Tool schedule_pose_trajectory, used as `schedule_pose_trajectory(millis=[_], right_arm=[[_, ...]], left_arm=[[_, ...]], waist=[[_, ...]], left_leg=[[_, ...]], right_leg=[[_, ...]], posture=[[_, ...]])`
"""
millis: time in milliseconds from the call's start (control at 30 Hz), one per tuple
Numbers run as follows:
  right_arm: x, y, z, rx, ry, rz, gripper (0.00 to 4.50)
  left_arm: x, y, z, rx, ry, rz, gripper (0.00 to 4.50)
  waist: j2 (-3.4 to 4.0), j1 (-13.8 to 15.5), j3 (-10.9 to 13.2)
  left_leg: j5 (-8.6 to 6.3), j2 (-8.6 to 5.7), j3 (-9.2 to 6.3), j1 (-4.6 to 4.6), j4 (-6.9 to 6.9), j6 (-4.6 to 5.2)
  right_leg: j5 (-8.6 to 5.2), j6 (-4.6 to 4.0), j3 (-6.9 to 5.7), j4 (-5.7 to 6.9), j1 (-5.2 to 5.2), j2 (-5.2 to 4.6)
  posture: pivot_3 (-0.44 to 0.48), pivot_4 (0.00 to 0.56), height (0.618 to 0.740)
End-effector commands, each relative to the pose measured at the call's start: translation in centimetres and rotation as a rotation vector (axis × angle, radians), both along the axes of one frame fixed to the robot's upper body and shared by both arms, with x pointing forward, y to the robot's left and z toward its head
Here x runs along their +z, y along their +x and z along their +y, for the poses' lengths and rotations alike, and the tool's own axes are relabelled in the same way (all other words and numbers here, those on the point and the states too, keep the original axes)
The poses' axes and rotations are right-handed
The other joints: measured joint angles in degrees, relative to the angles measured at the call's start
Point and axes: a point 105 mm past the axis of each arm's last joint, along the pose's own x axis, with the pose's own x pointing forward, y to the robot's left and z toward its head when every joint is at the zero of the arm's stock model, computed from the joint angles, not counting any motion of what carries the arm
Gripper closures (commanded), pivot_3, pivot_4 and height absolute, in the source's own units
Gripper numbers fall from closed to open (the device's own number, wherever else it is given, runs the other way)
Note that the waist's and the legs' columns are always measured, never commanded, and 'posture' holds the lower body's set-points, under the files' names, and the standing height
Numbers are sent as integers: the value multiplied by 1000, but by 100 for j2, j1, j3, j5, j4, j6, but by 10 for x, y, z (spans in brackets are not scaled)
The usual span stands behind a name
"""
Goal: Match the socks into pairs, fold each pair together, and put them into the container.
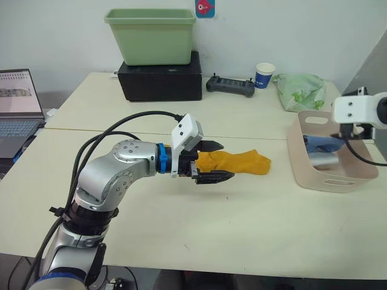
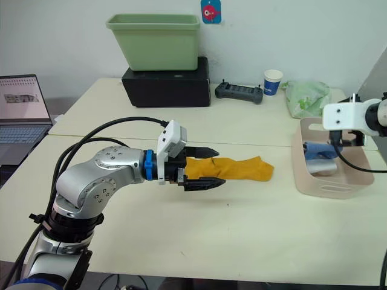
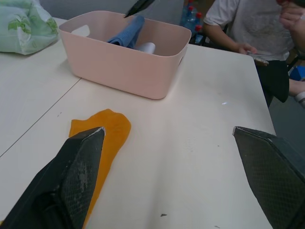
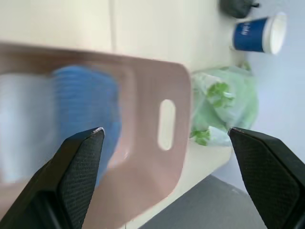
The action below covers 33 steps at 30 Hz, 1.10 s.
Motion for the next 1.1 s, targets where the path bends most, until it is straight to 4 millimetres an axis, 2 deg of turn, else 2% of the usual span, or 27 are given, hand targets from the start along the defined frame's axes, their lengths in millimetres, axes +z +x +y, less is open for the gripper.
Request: schedule_pose_trajectory(millis=[33, 167, 433, 600, 700, 767, 800, 833, 900, 967, 1100], right_arm=[[4, 13, -10, -61, -49, -106, 22], [-28, 9, -11, -49, -53, 12, 22], [-49, -9, -11, -32, -50, 144, 22], [-19, 0, -12, -58, -38, -20, 22], [4, -1, -14, -67, -16, -117, 22], [24, -4, -12, -67, 32, -208, 22], [37, -4, -3, -33, 82, -276, 22], [48, -5, 14, 22, 196, -336, 22], [53, -16, 54, 139, 479, -325, 22], [41, -34, 87, 251, 620, -239, 22], [9, -50, 121, 285, 736, -155, 22]], left_arm=[[6, -2, -2, -19, -5, -34, 0], [5, -4, 0, -12, 2, -30, 0], [3, -4, 3, 2, 7, -27, 0], [3, -2, 8, 31, 18, -34, 0], [3, 2, 20, 80, 31, -40, 0], [3, 6, 35, 150, 36, -62, 0], [2, 8, 44, 191, 40, -72, 0], [2, 8, 55, 227, 40, -80, 0], [0, 8, 76, 308, 29, -72, 0], [-3, 9, 99, 417, 31, -97, 0], [-22, -1, 140, 558, 84, -93, 0]], waist=[[0, 10, 0], [0, 16, 0], [1, 17, 0], [2, -19, 1], [2, -20, 1], [3, -22, 2], [3, -28, 2], [4, -36, 2], [3, -98, 2], [1, -105, 1], [1, -40, 1]], left_leg=[[0, 0, 1, -1, 0, 0], [0, 0, 2, -4, -1, -1], [0, 0, -1, -2, 0, 0], [0, 0, 0, 1, 0, 0], [0, 1, -2, 1, -1, 0], [0, 1, -2, 0, -2, 0], [0, 2, -4, 0, -3, 0], [0, 3, -8, 0, -4, 0], [0, 7, -18, 1, -5, 0], [0, 13, -40, 2, -3, 0], [0, 11, -50, -2, -2, 0]], right_leg=[[0, 0, 1, 0, -1, 0], [0, 0, 1, -2, -5, -1], [0, 0, 0, 0, 0, -1], [0, 0, 4, 4, -1, 0], [0, 0, 2, 4, -2, 2], [-1, 0, 1, 4, -3, 2], [-1, 0, 2, 4, -4, 2], [-1, 0, 2, 4, -4, 2], [-1, 0, 4, 6, -5, 4], [-1, 0, -6, 10, 3, 11], [-1, 1, -20, 8, 7, 7]], posture=[[0, 150, 719], [0, 150, 719], [0, 150, 719], [0, 150, 719], [0, 150, 719], [0, 150, 719], [0, 150, 719], [0, 150, 719], [0, 150, 719], [0, 150, 719], [0, 150, 719]])
